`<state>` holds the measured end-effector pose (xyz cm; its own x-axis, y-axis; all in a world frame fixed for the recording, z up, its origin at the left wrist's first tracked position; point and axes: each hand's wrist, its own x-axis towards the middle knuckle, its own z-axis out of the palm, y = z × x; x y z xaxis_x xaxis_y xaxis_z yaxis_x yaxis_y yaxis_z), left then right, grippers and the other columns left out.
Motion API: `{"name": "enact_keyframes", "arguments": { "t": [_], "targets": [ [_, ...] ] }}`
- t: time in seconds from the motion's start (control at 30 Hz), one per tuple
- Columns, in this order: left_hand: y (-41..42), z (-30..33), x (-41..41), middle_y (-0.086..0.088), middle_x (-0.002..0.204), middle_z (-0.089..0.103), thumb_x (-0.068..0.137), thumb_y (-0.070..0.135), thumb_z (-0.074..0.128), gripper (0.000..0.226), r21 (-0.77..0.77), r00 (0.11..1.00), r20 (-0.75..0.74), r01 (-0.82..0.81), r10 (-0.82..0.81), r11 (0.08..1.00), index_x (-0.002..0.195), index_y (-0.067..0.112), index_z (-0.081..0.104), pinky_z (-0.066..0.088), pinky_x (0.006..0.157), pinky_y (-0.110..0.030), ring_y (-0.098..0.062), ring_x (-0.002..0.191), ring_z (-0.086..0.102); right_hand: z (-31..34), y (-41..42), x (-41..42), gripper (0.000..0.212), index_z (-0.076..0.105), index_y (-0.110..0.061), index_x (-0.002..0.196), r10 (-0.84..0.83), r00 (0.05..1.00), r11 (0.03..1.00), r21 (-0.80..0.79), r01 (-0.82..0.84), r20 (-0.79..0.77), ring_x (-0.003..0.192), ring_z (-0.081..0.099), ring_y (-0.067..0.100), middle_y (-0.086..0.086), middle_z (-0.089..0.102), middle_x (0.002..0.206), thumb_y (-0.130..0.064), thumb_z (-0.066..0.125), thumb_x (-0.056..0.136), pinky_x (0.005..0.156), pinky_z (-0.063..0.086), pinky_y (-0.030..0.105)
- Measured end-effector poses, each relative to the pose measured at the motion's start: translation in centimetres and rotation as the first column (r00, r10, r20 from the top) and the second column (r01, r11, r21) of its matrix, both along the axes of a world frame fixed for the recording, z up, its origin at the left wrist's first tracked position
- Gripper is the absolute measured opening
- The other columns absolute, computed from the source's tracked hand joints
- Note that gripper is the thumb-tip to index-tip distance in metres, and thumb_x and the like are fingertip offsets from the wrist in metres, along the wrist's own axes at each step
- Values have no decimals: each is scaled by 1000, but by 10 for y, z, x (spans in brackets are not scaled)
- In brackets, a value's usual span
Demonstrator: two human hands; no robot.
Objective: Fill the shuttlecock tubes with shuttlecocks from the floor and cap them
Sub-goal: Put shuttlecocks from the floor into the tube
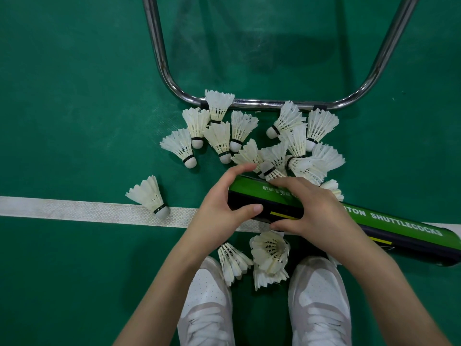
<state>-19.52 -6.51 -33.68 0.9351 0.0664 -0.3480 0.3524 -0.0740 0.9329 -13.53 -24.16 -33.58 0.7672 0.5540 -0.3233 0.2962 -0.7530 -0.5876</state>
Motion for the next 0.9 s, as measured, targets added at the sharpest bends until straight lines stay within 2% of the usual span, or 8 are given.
{"name": "enact_keyframes", "arguments": {
  "t": [0.3, 0.53, 0.6, 0.67, 0.7, 0.77, 0.9],
  "targets": [
    [2, -1, -2, 4, 110, 62, 81, -2, 69, 58, -43, 1000, -3, -7, 7, 999, 120, 37, 53, 50, 87, -21, -9, 102, 61, 0, 3, -2, 72, 42, -37, 128, 23, 999, 999, -29, -22, 37, 110, 48, 15, -13, 49, 126, -45, 75, 64, 95, 33, 35],
    [10, 3, 1, 1, 109, 66, 82, -1, 68, 57, -37, 1000, -11, -16, 15, 999, 124, 34, 51, 51, 89, -25, -12, 102, 64, 2, 5, 0, 72, 40, -39, 129, 21, 1000, 1000, -19, -21, 19, 111, 45, 12, -15, 46, 128, -45, 74, 66, 95, 32, 33],
    [16, 6, 1, 2, 93, 73, 83, -1, 67, 56, -61, 999, -27, -39, 37, 997, 126, 30, 49, 52, 81, -20, -11, 88, 69, 3, 5, 1, 72, 39, -39, 129, 20, 1000, 1000, -17, -20, 14, 111, 45, 12, -16, 45, 129, -45, 74, 67, 95, 32, 32],
    [23, 9, 2, 9, 66, 69, 83, 1, 67, 54, -24, 998, -17, -62, 62, 998, 126, 28, 48, 46, 68, -11, -3, 66, 64, 2, 5, 1, 72, 39, -40, 129, 19, 1000, 1000, -17, -19, 7, 111, 44, 10, -16, 45, 129, -46, 73, 67, 95, 31, 30],
    [27, 9, 1, 8, 62, 65, 83, 3, 68, 54, 4, 997, -8, -79, 79, 997, 126, 30, 49, 44, 64, -11, -2, 62, 61, 2, 4, 1, 72, 38, -40, 129, 18, 1000, 1000, -16, -18, 6, 111, 43, 10, -16, 45, 129, -46, 73, 67, 95, 32, 30],
    [34, 9, 0, 5, 66, 67, 81, 6, 70, 53, 33, 993, -1, -119, 119, 992, 123, 32, 51, 44, 63, -11, -2, 64, 61, 1, 4, 1, 72, 38, -40, 129, 15, 1000, 1000, -9, -15, 4, 112, 44, 10, -16, 44, 130, -46, 74, 67, 97, 33, 32],
    [49, 7, -3, 1, 84, 74, 83, 11, 68, 45, 81, 976, 23, -219, 218, 972, 120, 30, 55, 48, 72, -12, -7, 79, 66, 0, 3, 1, 72, 39, -40, 129, 10, 1000, 1000, 0, -10, 3, 112, 45, 11, -16, 45, 129, -46, 74, 66, 97, 33, 34]
  ]
}}
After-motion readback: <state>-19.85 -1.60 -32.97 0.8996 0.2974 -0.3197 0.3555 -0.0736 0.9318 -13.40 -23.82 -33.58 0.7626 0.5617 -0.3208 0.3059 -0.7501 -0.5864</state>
